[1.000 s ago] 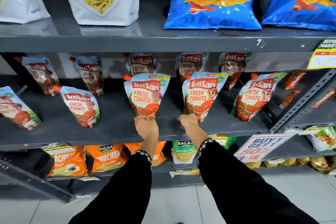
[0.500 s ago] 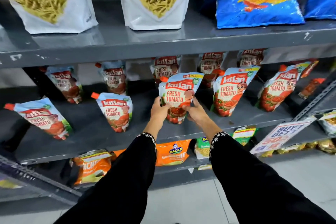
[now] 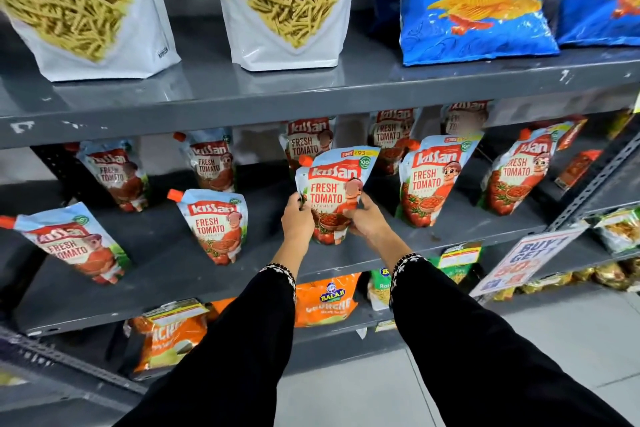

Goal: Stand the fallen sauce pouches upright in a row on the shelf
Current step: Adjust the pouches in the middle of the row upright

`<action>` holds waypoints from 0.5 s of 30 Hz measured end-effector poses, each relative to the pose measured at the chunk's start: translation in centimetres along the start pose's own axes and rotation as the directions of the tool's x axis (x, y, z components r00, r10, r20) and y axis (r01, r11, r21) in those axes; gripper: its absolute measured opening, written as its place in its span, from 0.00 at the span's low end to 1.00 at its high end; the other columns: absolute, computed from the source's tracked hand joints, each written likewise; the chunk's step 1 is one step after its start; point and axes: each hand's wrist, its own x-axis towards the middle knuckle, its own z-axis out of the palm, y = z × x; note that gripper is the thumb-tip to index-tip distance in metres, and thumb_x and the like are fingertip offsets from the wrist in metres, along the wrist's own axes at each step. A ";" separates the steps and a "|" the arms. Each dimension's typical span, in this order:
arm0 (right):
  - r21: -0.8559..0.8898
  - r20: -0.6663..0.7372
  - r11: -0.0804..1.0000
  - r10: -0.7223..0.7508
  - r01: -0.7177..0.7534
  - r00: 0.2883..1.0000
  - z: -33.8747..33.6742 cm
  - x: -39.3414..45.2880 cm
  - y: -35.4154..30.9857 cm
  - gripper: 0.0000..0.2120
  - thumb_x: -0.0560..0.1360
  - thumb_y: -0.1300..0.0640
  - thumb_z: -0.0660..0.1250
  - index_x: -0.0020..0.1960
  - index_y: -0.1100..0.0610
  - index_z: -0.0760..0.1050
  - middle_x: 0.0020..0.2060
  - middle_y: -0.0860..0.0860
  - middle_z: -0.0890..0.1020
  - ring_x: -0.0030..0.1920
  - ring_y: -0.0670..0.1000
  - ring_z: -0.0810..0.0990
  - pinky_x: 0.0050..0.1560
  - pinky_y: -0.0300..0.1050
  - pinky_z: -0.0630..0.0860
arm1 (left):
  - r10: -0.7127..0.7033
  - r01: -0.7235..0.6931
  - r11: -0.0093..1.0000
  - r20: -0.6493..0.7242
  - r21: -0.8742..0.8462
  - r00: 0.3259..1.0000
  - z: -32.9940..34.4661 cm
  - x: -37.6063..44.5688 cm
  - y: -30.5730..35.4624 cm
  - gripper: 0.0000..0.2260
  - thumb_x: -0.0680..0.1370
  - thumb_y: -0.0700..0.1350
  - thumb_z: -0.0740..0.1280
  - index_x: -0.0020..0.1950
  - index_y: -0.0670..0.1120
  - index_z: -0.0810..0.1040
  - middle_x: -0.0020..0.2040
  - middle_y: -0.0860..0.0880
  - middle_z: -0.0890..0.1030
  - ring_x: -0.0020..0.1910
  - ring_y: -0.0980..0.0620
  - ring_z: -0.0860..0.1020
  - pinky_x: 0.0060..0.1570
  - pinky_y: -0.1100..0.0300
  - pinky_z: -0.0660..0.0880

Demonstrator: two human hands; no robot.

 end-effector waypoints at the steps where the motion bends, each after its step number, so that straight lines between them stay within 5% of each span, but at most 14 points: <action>1: -0.005 0.003 1.000 0.002 -0.002 1.000 0.0 -0.1 0.0 0.26 0.75 0.72 0.58 0.72 0.57 0.64 0.67 0.59 0.74 0.68 0.59 0.72 0.67 0.55 0.71 | -0.002 0.002 1.000 -0.006 -0.006 1.000 0.0 -0.1 0.0 0.16 0.82 0.41 0.55 0.70 0.45 0.67 0.67 0.43 0.75 0.65 0.46 0.74 0.58 0.55 0.73; 9: -0.068 0.031 0.998 0.015 -0.013 0.999 0.2 0.0 0.1 0.27 0.75 0.72 0.58 0.71 0.55 0.64 0.66 0.57 0.75 0.67 0.57 0.73 0.66 0.54 0.72 | -0.004 0.002 0.999 -0.090 -0.032 0.996 0.1 -0.7 -0.3 0.17 0.82 0.40 0.56 0.71 0.44 0.66 0.67 0.42 0.75 0.64 0.45 0.74 0.59 0.55 0.73; 13: -0.080 0.028 0.997 0.020 -0.018 0.999 0.0 -0.1 0.0 0.29 0.75 0.71 0.57 0.73 0.53 0.62 0.66 0.55 0.75 0.61 0.53 0.74 0.56 0.48 0.74 | -0.020 0.018 1.000 -0.076 -0.018 0.997 0.1 -0.6 0.0 0.18 0.81 0.40 0.57 0.72 0.44 0.65 0.68 0.42 0.74 0.65 0.45 0.74 0.62 0.53 0.73; 15: -0.102 -0.002 0.994 0.046 -0.046 0.999 -0.1 0.1 0.3 0.32 0.74 0.70 0.59 0.76 0.53 0.56 0.70 0.55 0.71 0.66 0.56 0.72 0.62 0.51 0.73 | -0.050 0.049 0.999 -0.082 -0.022 0.995 -0.1 -0.6 -0.2 0.20 0.81 0.40 0.57 0.73 0.43 0.63 0.71 0.42 0.71 0.68 0.44 0.71 0.65 0.52 0.70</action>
